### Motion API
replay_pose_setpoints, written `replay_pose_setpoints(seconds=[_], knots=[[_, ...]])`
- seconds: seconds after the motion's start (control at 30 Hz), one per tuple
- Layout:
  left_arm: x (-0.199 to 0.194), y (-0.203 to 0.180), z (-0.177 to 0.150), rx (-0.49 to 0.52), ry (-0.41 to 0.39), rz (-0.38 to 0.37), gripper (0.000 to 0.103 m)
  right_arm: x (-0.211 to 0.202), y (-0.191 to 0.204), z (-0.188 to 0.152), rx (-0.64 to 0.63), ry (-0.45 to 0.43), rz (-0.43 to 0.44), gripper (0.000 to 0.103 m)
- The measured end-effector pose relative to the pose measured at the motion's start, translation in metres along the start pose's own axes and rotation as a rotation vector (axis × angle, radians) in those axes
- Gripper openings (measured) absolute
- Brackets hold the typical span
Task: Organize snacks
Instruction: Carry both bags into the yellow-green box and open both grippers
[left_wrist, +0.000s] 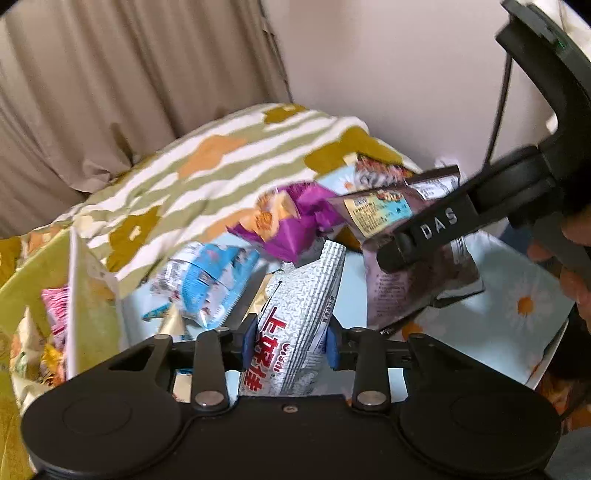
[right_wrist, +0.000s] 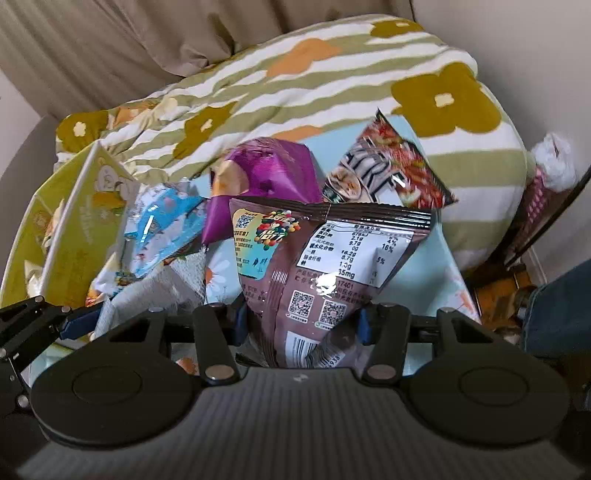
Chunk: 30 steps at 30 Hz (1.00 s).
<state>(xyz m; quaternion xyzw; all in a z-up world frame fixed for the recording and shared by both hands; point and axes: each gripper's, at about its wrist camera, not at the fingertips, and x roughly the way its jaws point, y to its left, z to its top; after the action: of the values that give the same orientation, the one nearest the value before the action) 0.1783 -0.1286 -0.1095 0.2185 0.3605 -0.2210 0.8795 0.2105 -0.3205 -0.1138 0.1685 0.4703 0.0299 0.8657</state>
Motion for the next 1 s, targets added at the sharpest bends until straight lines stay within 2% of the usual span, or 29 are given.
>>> replay_pose_setpoints(seconds=[0.3, 0.53, 0.77, 1.0], knots=[[-0.053, 0.013, 0.006, -0.123, -0.110, 0.085, 0.035, -0.038, 0.021, 0.009, -0.107, -0.055, 0.067, 0.067], [-0.101, 0.046, 0.015, -0.238, -0.224, 0.222, 0.034, -0.061, 0.064, 0.030, -0.228, -0.126, 0.161, 0.067], [-0.127, 0.109, 0.013, -0.319, -0.272, 0.358, 0.034, -0.069, 0.138, 0.053, -0.340, -0.186, 0.261, 0.067], [-0.129, 0.188, -0.008, -0.378, -0.229, 0.435, 0.034, -0.044, 0.223, 0.067, -0.352, -0.183, 0.314, 0.067]])
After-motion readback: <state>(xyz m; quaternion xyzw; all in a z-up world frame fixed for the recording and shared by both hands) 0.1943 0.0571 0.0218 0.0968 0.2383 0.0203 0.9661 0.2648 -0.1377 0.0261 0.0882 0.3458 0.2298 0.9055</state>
